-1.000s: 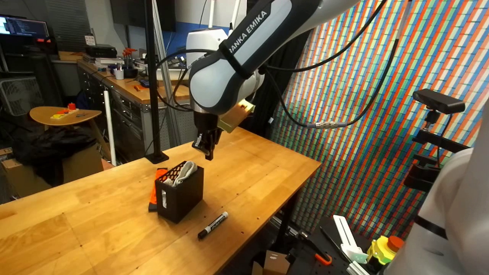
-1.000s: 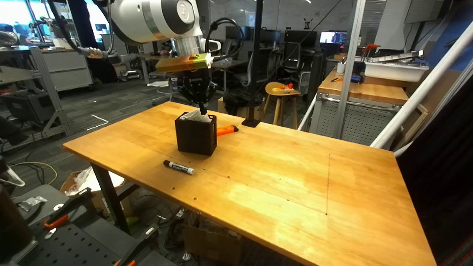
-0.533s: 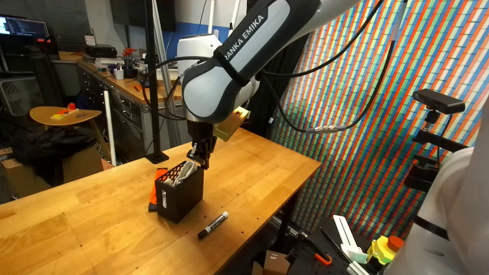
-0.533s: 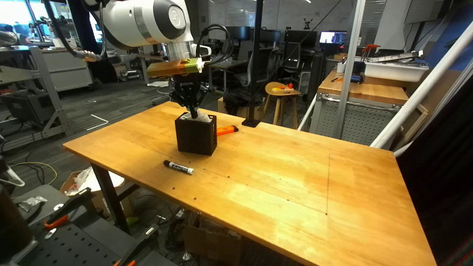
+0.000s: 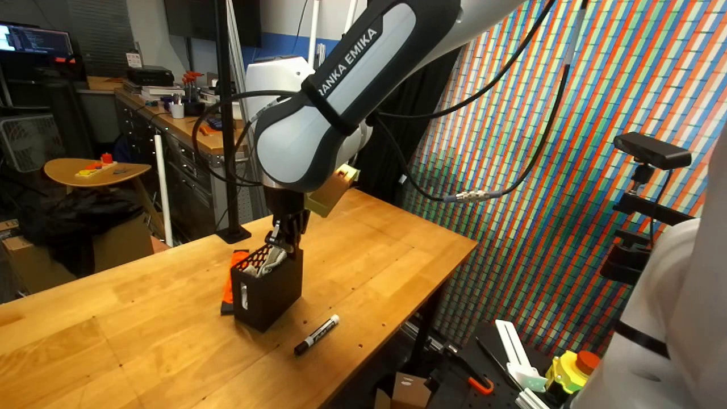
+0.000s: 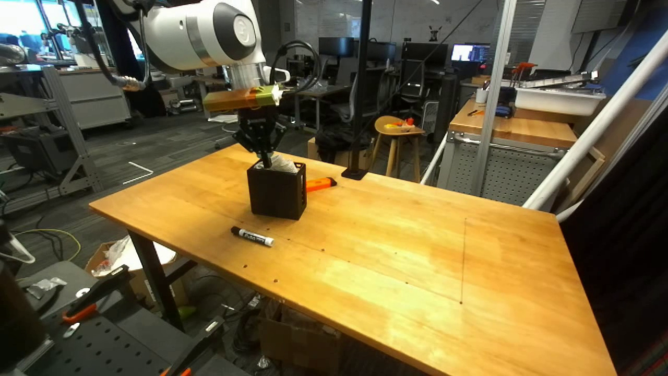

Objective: Put the towel in the black box

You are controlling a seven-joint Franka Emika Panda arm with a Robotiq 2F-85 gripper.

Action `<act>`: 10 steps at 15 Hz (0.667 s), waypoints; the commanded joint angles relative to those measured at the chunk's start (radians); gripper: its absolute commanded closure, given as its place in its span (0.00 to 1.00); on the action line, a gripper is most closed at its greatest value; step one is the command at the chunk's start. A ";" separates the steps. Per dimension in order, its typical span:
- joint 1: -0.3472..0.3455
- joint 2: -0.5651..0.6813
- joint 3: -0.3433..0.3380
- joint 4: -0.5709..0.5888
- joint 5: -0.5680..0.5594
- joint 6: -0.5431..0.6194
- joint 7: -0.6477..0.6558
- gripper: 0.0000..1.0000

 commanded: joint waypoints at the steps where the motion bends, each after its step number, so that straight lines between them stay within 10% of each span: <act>1: 0.008 0.037 0.004 0.059 -0.002 -0.014 -0.030 1.00; 10: 0.004 0.123 0.005 0.144 0.011 0.004 -0.070 1.00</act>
